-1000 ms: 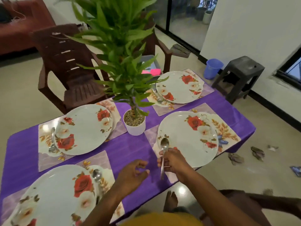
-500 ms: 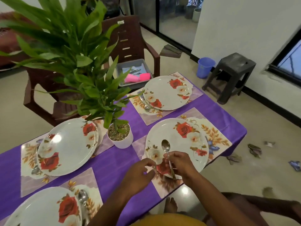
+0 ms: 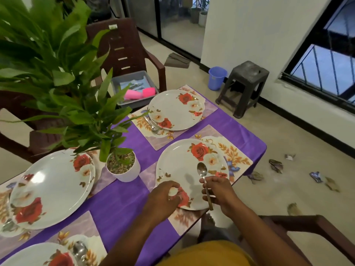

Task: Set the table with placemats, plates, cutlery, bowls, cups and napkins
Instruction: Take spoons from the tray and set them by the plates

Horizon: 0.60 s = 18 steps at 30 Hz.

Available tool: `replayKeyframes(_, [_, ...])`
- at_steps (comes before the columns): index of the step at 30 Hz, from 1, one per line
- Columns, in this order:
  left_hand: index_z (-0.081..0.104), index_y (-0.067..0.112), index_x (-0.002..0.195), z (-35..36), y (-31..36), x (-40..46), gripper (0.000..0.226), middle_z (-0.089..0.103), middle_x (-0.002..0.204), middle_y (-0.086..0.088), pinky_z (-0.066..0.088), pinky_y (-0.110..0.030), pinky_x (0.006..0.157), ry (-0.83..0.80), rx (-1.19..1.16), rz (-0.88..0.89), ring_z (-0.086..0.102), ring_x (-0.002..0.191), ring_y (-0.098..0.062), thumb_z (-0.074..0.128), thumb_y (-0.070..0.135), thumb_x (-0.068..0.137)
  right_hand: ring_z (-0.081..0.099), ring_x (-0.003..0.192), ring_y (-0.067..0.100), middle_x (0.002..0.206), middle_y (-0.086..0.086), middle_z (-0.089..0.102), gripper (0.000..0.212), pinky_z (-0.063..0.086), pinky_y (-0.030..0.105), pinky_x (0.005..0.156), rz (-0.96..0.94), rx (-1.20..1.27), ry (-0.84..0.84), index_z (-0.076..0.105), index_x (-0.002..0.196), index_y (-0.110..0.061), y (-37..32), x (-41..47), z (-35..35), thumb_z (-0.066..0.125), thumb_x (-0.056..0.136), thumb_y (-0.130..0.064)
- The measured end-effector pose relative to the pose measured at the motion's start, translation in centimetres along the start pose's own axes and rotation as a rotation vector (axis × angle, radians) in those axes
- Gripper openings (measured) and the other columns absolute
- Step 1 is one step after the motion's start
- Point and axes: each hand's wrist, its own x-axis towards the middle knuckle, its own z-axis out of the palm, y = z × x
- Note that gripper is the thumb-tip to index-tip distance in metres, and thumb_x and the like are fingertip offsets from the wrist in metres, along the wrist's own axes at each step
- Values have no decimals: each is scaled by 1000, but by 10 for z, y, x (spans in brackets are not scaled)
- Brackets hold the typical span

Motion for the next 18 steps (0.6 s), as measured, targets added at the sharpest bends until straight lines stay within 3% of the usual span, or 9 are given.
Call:
replayKeyframes(4, [62,30,128,18,13,20,40,59,135,14,42,-20,106,17,61,-26,54,124,-5,76,25,91,68,80,26,94,17,72,18,64,36,69,1,-12,40,77,99,-8,-19,29,-25,60,99,-3])
replayKeyframes(7, [56,32,136,34,30,40,49,52,144,14,36,-19,110,59,111,-49,48,129,-5,77,32,91,73,81,28,96,15,76,19,64,43,76,-23,-48,16,78,97,-8,-38,60,-49,62,95,3])
replayKeyframes(10, [46,34,147,56,46,63,65,42,158,11,27,-35,125,86,190,-91,38,145,-12,76,44,91,74,82,30,94,5,75,25,64,41,65,-59,-175,4,80,91,-13,-55,99,-75,63,91,6])
replayKeyframes(12, [36,34,155,74,53,81,77,31,166,8,19,-41,127,97,281,-136,29,153,-16,71,55,90,67,70,24,86,1,73,25,54,33,54,-106,-294,-13,79,87,-16,-65,130,-93,64,88,4])
replayKeyframes(14, [27,33,160,90,60,100,89,21,171,3,18,-46,127,107,379,-182,23,156,-23,66,65,86,63,68,21,83,1,72,24,50,29,54,-134,-375,-27,77,83,-17,-75,159,-107,65,87,3])
replayKeyframes(18, [17,28,162,113,74,124,100,12,172,-7,29,-51,123,126,523,-276,21,156,-34,67,67,84,66,74,20,75,-6,71,23,59,40,72,-178,-537,-68,75,77,-18,-88,200,-120,67,80,3])
